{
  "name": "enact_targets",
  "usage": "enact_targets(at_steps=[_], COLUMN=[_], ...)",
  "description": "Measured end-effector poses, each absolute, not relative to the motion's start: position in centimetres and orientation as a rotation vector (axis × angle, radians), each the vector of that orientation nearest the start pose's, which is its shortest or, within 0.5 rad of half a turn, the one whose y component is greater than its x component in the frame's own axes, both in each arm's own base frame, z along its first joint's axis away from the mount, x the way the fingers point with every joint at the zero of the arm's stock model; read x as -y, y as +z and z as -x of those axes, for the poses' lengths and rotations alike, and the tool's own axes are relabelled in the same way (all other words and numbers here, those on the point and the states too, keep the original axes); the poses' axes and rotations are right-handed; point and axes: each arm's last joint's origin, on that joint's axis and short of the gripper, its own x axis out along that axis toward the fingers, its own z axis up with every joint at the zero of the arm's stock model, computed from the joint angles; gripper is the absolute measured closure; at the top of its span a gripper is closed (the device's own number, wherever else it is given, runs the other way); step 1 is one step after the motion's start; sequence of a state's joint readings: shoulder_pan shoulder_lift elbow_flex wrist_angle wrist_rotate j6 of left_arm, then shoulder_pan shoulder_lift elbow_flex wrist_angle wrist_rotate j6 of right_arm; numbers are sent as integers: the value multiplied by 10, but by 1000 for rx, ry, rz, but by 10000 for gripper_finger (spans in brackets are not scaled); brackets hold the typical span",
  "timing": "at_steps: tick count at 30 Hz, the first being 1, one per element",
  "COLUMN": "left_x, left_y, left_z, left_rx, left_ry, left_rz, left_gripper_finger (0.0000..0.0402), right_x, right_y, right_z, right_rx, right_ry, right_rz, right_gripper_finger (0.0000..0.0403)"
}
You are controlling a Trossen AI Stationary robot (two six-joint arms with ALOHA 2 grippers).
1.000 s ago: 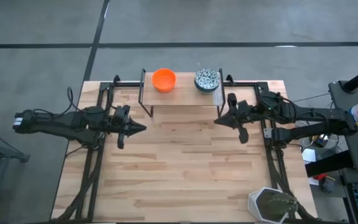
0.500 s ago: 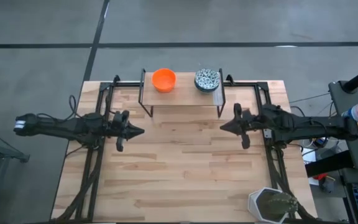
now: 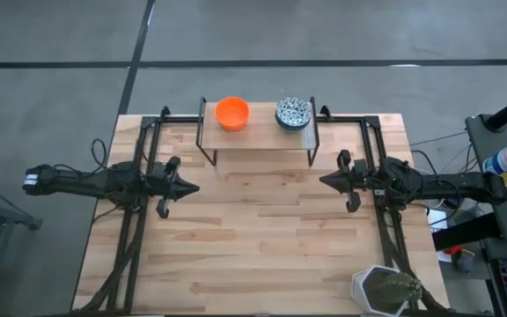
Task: Pick & Place Mini bowls
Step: Return to Home Position
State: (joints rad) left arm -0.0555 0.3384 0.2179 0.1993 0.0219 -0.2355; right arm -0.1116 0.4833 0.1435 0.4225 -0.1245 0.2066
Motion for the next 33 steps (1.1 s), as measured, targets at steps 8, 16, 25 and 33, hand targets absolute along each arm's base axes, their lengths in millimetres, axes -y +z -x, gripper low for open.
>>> enact_targets(at_steps=[8, 16, 25, 33], left_x=[7, 5, 5, 5], left_y=[222, 213, 181, 179], left_z=[-106, -95, -96, -96], left_rx=[128, 202, 156, 134], left_ry=[-94, -75, -68, -58], left_rz=[244, 249, 291, 242], left_gripper_finger=[402, 402, 401, 401], right_x=[11, 11, 11, 12], right_y=[195, 186, 180, 178], right_z=[-118, -111, -106, -101], right_rx=[146, 140, 99, 113], right_ry=[-28, -53, -90, -121], right_rz=[-181, -145, -129, -76], right_gripper_finger=[394, 394, 394, 394])
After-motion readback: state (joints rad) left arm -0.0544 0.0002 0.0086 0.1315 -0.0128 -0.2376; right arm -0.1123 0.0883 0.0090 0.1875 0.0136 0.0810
